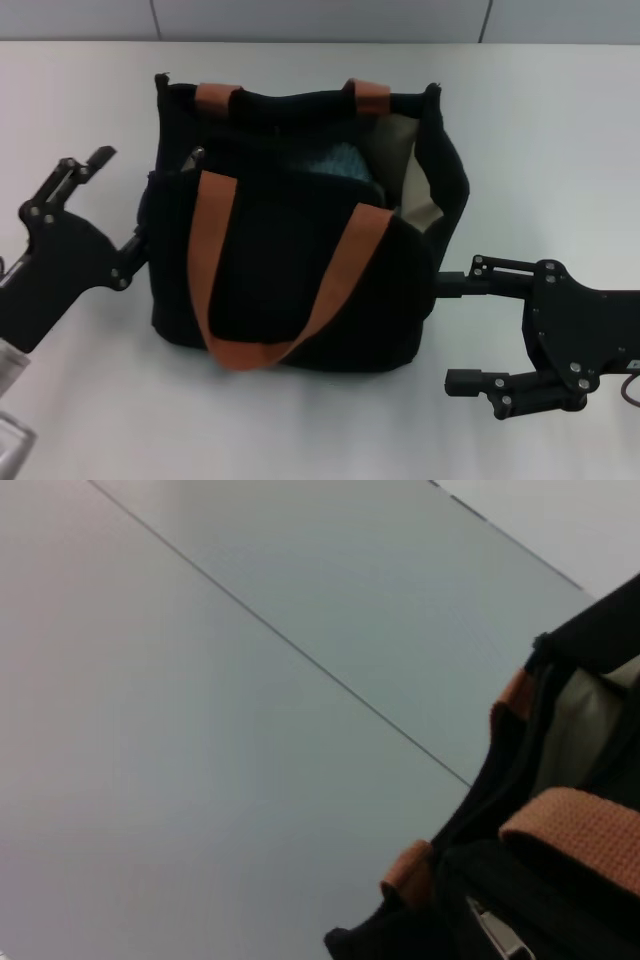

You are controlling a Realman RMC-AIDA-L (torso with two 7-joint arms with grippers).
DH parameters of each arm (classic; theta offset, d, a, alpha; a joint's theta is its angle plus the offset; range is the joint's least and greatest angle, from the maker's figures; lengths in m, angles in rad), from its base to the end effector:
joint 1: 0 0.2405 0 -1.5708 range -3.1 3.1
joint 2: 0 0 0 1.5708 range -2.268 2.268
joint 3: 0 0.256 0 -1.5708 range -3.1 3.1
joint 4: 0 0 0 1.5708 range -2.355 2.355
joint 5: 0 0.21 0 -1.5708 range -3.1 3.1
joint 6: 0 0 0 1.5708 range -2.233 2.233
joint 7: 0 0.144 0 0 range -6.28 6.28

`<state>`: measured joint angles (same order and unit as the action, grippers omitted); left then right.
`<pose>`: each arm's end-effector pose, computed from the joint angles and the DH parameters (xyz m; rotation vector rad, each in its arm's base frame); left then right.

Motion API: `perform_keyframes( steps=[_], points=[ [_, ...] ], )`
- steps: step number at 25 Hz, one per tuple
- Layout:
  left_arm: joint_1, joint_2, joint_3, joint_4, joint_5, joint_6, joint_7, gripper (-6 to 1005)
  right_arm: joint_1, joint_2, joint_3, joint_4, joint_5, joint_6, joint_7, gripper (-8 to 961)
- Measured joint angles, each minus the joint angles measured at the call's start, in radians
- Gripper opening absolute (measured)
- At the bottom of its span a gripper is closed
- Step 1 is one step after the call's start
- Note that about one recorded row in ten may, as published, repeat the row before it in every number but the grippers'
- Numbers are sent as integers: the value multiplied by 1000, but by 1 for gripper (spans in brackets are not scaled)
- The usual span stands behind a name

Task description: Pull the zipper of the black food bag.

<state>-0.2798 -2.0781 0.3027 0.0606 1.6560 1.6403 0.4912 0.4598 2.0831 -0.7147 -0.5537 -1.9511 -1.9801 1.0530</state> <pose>-0.3257 0.2357 -0.0186 -1.8291 0.4940 -0.3726 0.2467 0.2538 -0.0060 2.8934 -0.1984 -1.1278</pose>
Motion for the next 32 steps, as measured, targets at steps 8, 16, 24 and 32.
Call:
perform_keyframes(
  steps=[8, 16, 24, 32],
  points=[
    [-24, -2, -119, -102, -7, -44, 243, 741, 5, 0, 0, 0, 0, -1, 4, 834],
    [-7, 5, -104, -109, 31, -30, 224, 741, 7, 0, 0, 0, 0, -2, 5, 833],
    [-46, 3, -77, -97, 29, -54, 118, 741, 11, 0, -1, 0, 0, 3, 11, 832],
    [-111, -2, -244, -151, 24, -111, 119, 740, 13, 2, 9, 0, 2, -1, 14, 831]
  ],
)
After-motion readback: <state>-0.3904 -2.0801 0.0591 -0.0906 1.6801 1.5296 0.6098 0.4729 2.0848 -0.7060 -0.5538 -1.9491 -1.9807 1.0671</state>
